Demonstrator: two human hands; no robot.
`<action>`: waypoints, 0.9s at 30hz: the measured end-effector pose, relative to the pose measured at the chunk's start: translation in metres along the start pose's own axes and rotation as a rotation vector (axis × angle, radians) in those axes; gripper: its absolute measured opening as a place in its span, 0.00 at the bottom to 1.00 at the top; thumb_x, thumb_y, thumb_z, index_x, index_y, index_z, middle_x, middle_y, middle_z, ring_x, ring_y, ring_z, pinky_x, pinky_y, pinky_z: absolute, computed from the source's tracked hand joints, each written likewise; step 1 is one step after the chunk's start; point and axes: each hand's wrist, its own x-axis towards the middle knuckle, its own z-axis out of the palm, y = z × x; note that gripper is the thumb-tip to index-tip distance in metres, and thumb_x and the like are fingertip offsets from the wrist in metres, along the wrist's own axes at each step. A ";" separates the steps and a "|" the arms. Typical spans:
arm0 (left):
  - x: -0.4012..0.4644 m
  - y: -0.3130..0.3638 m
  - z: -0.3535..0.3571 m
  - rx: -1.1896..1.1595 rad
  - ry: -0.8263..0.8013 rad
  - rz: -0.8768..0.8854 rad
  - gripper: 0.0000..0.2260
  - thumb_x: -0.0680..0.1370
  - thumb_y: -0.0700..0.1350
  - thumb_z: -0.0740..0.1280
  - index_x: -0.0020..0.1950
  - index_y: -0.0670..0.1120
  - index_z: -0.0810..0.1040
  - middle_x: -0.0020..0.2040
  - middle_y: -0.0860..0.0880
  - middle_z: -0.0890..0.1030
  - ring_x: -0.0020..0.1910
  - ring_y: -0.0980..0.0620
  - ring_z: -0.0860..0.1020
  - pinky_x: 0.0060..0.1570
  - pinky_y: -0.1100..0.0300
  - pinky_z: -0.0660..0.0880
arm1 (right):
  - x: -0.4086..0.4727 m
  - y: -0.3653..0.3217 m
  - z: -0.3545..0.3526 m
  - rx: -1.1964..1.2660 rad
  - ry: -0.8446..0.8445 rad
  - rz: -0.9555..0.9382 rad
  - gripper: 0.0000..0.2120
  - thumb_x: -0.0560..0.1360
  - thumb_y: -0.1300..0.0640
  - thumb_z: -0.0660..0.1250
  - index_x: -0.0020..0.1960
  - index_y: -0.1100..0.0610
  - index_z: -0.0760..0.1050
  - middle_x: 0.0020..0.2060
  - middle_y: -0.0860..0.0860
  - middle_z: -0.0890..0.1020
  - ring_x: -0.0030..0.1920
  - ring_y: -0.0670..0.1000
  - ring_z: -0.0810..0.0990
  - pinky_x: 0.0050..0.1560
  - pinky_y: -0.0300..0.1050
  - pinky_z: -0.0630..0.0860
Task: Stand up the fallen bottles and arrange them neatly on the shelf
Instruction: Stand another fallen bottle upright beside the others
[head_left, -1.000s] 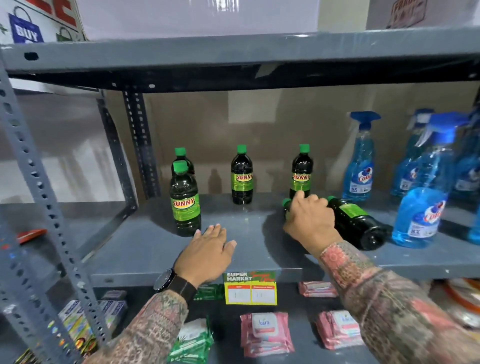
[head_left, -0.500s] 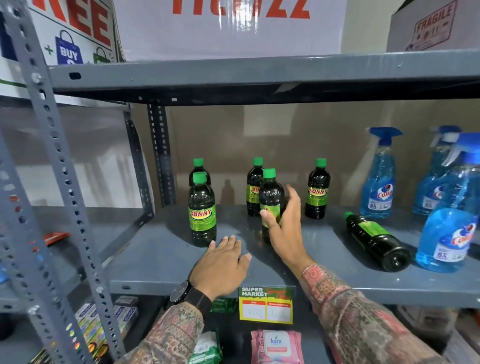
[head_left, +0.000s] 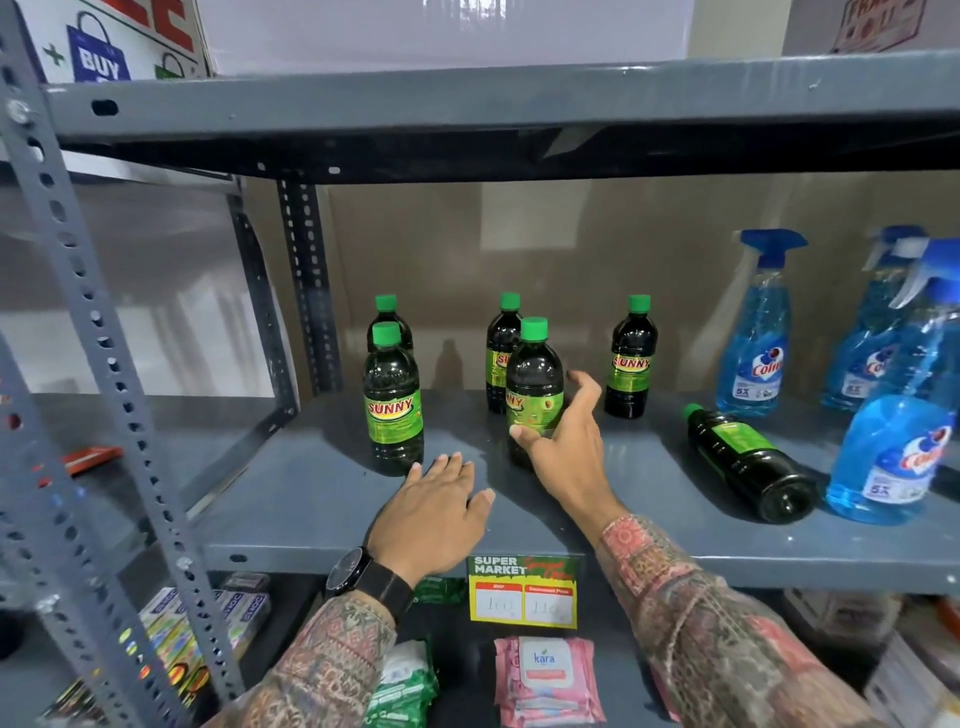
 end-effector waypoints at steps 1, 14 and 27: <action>0.000 0.000 0.000 -0.001 -0.002 -0.001 0.30 0.88 0.58 0.46 0.87 0.45 0.51 0.88 0.47 0.50 0.87 0.51 0.49 0.85 0.50 0.43 | 0.000 0.000 0.000 0.024 -0.012 0.007 0.43 0.72 0.59 0.77 0.77 0.53 0.54 0.62 0.53 0.79 0.63 0.57 0.80 0.58 0.49 0.74; 0.000 -0.002 0.001 0.000 -0.003 -0.003 0.30 0.88 0.58 0.46 0.87 0.45 0.51 0.88 0.48 0.50 0.87 0.51 0.48 0.85 0.50 0.43 | -0.001 -0.002 0.001 -0.028 0.031 0.002 0.45 0.66 0.44 0.82 0.72 0.50 0.57 0.65 0.52 0.76 0.64 0.55 0.78 0.62 0.53 0.77; 0.000 0.000 0.000 0.004 -0.014 -0.013 0.30 0.88 0.58 0.46 0.87 0.45 0.52 0.88 0.48 0.50 0.87 0.51 0.48 0.85 0.49 0.43 | 0.001 -0.003 0.000 -0.092 -0.050 -0.026 0.29 0.71 0.47 0.79 0.69 0.48 0.74 0.55 0.48 0.80 0.57 0.50 0.79 0.59 0.50 0.78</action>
